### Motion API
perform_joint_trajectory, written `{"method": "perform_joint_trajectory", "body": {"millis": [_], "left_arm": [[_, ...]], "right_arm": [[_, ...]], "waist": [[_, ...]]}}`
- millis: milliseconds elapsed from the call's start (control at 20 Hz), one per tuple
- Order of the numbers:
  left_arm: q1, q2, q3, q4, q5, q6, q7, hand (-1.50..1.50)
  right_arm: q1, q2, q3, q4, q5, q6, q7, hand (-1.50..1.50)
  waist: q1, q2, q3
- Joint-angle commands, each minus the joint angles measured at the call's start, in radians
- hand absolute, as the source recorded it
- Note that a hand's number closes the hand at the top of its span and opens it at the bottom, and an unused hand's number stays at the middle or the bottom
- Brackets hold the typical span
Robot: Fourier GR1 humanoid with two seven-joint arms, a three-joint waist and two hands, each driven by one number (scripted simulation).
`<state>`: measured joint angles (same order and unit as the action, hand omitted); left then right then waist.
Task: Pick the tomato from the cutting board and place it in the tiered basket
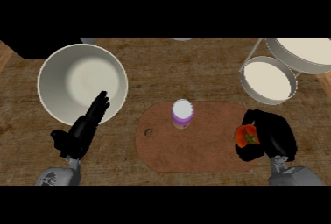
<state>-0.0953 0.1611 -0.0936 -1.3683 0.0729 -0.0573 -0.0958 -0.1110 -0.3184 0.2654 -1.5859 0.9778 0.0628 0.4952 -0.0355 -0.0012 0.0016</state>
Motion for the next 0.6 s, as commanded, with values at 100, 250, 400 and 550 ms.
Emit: {"method": "perform_joint_trajectory", "body": {"millis": [100, 250, 400, 550], "left_arm": [[0.025, 0.007, 0.029, 0.001, 0.007, 0.018, -0.012, 0.00], [0.018, 0.007, 0.026, -0.010, 0.001, 0.025, 0.000, 0.00], [0.021, -0.011, 0.015, -0.010, 0.014, 0.013, 0.005, 0.00], [0.002, 0.029, 0.023, -0.011, 0.021, -0.030, 0.008, 0.00]], "right_arm": [[0.085, -0.331, -0.341, 0.111, -0.185, 0.037, -0.210, 1.50], [0.074, -0.388, -0.522, 0.180, -0.379, 0.028, -0.381, 1.50], [0.025, -0.412, -0.654, 0.241, -0.591, 0.127, -0.518, 1.50], [-0.030, -0.515, -0.796, 0.329, -0.713, 0.202, -0.643, 1.50]], "waist": [[-0.056, 0.005, 0.005], [-0.047, -0.004, 0.007], [-0.029, -0.007, 0.006], [0.001, -0.002, 0.003]]}}
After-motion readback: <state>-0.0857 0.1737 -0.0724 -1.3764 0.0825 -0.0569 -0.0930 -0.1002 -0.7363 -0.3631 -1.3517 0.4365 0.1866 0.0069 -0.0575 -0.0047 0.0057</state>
